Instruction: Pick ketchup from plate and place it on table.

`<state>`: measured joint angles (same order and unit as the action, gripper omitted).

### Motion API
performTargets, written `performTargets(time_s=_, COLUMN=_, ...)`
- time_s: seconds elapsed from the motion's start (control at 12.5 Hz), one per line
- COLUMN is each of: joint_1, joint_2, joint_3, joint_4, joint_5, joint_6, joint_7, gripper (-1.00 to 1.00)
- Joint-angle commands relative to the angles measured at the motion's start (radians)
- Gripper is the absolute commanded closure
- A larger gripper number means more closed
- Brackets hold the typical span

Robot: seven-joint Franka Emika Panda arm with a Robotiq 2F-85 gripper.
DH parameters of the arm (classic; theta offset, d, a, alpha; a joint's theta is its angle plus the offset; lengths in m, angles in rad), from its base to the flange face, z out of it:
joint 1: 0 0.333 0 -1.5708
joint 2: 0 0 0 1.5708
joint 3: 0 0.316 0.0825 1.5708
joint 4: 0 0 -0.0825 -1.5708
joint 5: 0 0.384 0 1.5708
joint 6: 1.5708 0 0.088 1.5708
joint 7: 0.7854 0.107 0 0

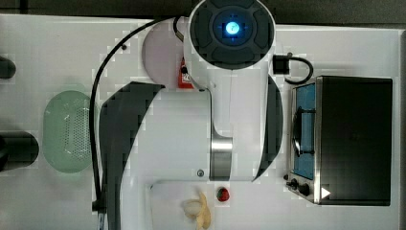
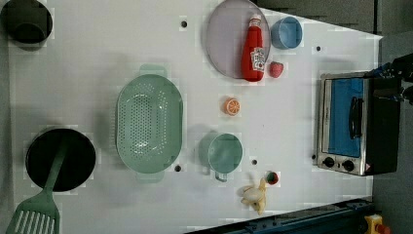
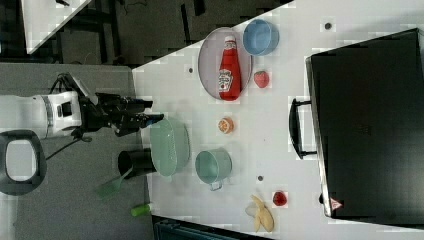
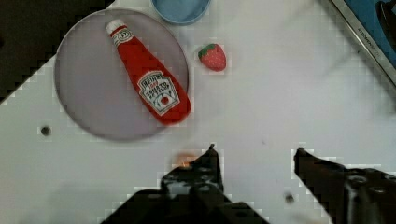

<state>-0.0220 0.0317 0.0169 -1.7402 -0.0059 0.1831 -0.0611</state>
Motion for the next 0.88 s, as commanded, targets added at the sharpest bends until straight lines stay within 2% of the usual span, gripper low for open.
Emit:
performTargets(time_s=0.08, joint_1=-0.102, joint_2=-0.166, joint_3=0.047, joint_4=-0.05, joint_5=0.031, joint_6=-0.152, joint_7=0.079, gripper=-0.58)
performTargets(time_s=0.24, joint_1=-0.101, joint_2=-0.139, joint_3=0.053, joint_4=-0.05, joint_5=0.031, joint_6=-0.146, joint_7=0.043, gripper=-1.0)
performTargets(time_s=0.88, joint_1=-0.078, joint_2=0.122, joint_3=0.115, joint_4=-0.046, joint_5=0.031, joint_6=0.06, joint_7=-0.098, gripper=-1.0)
